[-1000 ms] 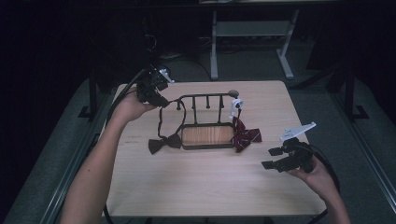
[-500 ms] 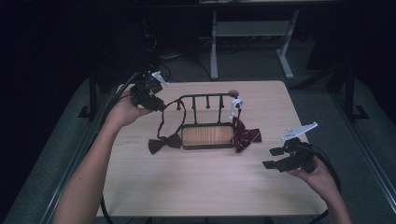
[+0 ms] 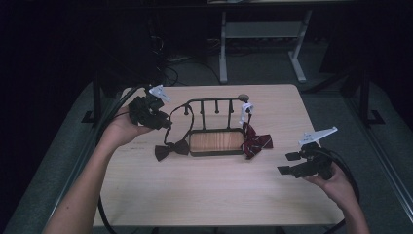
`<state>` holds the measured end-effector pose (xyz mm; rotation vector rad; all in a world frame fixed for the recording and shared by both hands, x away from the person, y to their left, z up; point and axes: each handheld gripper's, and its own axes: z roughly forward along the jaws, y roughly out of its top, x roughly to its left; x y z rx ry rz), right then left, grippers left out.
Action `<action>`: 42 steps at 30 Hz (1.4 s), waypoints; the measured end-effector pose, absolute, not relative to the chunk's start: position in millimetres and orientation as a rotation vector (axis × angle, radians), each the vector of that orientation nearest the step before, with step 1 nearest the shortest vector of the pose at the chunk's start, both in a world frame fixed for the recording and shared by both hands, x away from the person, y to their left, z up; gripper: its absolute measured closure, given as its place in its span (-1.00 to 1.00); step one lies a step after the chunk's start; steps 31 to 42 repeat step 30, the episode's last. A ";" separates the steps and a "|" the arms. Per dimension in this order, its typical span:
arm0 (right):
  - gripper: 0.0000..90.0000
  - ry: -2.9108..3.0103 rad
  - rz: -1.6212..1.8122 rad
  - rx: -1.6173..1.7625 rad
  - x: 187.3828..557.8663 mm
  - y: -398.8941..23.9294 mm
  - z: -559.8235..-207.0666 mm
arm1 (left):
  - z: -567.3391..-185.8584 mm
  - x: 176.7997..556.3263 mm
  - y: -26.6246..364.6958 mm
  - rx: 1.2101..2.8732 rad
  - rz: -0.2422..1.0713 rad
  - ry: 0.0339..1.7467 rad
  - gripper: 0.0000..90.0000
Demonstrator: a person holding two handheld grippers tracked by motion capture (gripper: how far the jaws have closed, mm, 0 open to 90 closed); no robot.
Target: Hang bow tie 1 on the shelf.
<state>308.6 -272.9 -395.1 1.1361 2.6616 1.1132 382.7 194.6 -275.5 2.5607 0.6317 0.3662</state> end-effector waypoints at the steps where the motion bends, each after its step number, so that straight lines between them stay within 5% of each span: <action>1: -0.32 2.660 1.111 1.146 308.5 -273.5 -395.0 | -276.5 380.9 194.7 2.559 0.365 0.632 0.44; 42: -0.34 2.644 1.112 1.160 309.7 -278.4 -395.9 | -312.2 339.9 214.5 2.545 0.340 0.621 0.25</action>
